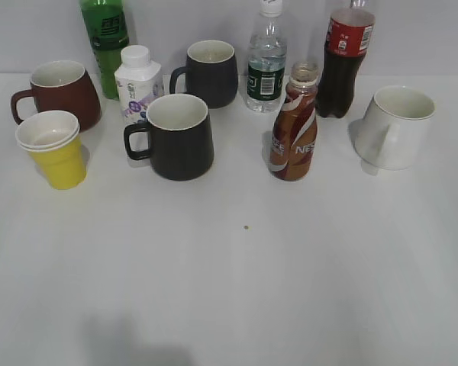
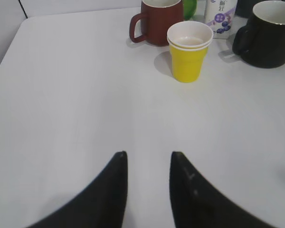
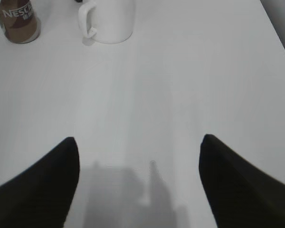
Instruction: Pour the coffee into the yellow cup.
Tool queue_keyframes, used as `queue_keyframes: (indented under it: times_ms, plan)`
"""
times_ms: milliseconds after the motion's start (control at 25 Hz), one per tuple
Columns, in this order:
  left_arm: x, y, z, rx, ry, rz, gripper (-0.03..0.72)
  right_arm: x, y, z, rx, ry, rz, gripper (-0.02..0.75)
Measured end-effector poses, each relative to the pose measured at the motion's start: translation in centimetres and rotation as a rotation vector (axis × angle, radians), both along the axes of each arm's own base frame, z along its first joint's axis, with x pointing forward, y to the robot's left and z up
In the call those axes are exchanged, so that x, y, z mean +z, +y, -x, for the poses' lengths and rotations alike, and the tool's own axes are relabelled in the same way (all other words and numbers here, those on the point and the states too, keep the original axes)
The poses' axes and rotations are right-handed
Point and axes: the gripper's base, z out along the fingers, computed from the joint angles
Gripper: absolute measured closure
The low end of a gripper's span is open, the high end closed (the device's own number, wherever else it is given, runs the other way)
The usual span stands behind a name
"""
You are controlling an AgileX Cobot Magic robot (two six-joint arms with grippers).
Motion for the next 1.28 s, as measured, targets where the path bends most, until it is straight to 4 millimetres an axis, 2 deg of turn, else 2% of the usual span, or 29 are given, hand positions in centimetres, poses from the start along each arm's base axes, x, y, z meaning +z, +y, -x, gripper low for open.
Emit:
queue_keyframes:
  times_ms: [1080, 1280]
  plan:
    - [0.0, 0.0, 0.0, 0.0, -0.003, 0.0, 0.448, 0.0, 0.0, 0.0, 0.0, 0.0, 0.0, 0.15]
    - [1.5, 0.3, -0.7, 0.023, -0.118, -0.034, 0.448, 0.6, 0.1, 0.1, 0.009, -0.04, -0.012, 0.15]
